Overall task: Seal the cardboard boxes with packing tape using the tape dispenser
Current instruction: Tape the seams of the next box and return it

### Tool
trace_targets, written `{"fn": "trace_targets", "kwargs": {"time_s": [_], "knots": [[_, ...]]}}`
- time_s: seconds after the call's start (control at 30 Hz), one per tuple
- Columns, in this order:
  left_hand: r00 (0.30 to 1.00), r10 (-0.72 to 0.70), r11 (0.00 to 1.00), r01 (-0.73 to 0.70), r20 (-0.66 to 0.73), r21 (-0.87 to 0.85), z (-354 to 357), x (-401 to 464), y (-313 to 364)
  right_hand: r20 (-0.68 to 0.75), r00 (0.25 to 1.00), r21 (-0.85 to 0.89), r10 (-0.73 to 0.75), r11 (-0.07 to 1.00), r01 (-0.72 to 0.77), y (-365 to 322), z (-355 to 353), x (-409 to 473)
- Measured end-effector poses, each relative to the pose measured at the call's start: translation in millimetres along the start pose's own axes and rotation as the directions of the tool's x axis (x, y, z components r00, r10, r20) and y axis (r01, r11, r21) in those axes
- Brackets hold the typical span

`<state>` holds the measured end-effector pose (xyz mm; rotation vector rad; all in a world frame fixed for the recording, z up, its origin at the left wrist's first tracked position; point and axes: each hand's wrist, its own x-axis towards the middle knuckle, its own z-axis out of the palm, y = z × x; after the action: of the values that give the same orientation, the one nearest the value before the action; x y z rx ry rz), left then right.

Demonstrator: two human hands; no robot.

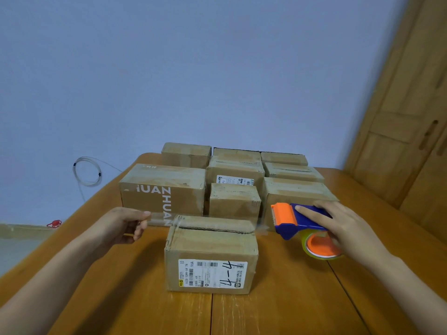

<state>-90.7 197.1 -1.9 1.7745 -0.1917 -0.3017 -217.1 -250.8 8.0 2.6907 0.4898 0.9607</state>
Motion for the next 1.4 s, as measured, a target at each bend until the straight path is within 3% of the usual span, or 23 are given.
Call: {"fn": "trace_targets", "kwargs": {"time_s": [0.27,0.47,0.73,1.07,1.23,1.4], "knots": [[0.999,0.022,1.0,-0.022,-0.026,0.003,-1,2,-3,0.009,1.0,-0.007,0.019,1.0,-0.019,-2,3,1],[0.999,-0.052,0.998,0.051,-0.015,-0.044,4,4,-29,0.059,0.997,0.034,0.054,0.998,-0.057,-17,25,-13],[0.987,-0.127,0.97,0.145,0.1,-0.197,29,7,-70,0.1,0.979,0.213,0.176,0.958,-0.194,-47,56,-37],[0.987,-0.068,0.995,0.078,0.145,-0.067,53,12,-80,0.138,0.977,0.17,0.161,0.968,-0.184,-57,60,-30],[0.948,-0.174,0.984,0.176,0.266,0.015,44,16,-69,0.135,0.979,0.161,0.154,0.971,-0.175,-56,61,-29],[0.916,-0.291,0.952,0.247,0.276,0.181,44,12,-64,0.142,0.976,0.144,0.162,0.973,-0.183,-58,61,-28]]}}
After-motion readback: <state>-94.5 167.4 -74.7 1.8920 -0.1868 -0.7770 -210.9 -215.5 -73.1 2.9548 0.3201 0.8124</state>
